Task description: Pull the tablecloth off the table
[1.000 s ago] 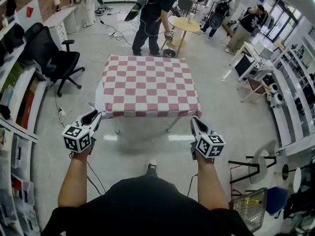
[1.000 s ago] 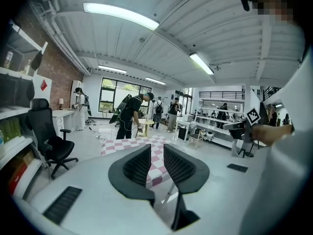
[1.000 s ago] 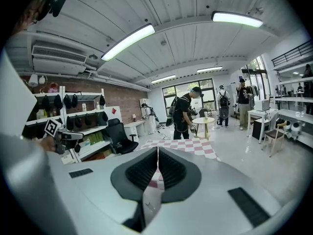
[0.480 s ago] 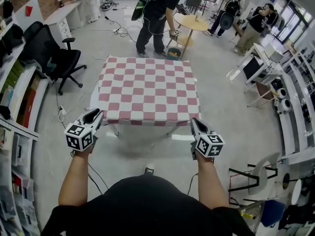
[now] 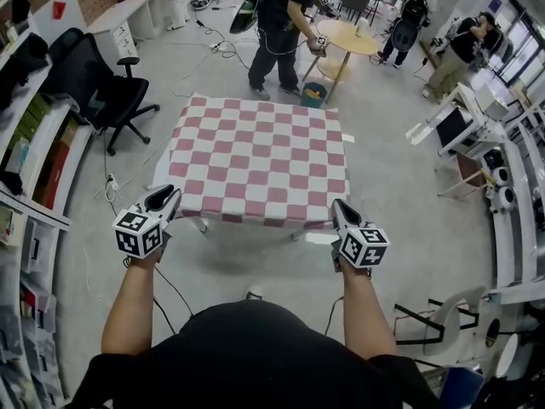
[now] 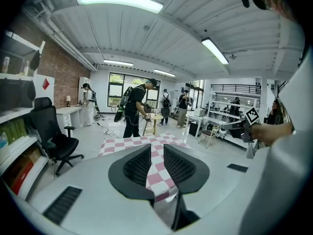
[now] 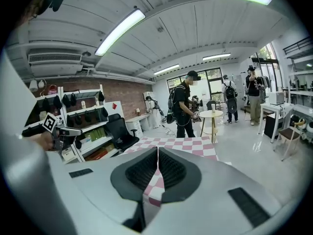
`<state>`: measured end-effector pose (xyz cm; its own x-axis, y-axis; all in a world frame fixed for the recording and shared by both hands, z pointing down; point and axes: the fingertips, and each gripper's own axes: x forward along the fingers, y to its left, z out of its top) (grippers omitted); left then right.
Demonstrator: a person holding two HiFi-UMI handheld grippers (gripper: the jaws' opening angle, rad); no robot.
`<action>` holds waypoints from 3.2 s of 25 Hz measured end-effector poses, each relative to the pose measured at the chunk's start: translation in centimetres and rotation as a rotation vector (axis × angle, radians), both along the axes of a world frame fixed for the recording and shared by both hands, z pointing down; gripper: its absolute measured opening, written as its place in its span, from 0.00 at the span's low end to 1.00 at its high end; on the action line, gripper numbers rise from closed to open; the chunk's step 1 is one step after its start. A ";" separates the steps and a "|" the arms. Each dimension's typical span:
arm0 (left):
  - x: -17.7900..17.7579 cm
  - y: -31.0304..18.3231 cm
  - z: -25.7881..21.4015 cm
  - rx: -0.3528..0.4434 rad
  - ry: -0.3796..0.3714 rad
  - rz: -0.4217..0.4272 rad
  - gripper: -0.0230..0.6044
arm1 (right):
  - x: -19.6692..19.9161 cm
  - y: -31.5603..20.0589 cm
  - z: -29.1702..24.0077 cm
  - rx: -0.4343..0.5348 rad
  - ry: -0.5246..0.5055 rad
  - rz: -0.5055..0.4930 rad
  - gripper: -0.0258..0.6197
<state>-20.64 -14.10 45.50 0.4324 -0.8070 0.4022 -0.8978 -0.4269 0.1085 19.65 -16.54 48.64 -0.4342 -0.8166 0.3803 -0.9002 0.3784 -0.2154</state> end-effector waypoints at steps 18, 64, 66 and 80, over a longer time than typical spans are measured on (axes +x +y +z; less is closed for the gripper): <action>3.3 -6.1 1.7 -0.030 -0.006 -0.002 0.20 | 0.6 -7.5 2.3 -0.026 0.037 -0.018 0.09; -12.4 -37.2 5.8 -0.094 0.038 0.132 0.19 | -12.3 -32.2 3.7 -0.076 0.109 0.120 0.09; -12.3 -37.5 5.9 -0.096 0.032 0.122 0.19 | -11.9 -32.7 4.1 -0.079 0.107 0.115 0.09; -11.1 -37.9 6.6 -0.121 0.017 0.034 0.19 | -8.0 -34.8 6.0 -0.108 0.121 0.074 0.09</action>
<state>-31.79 -52.03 52.10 0.4667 -0.7374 0.4883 -0.8804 -0.4402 0.1765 11.60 -51.34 54.62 -0.3202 -0.7962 0.5134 -0.9466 0.2909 -0.1392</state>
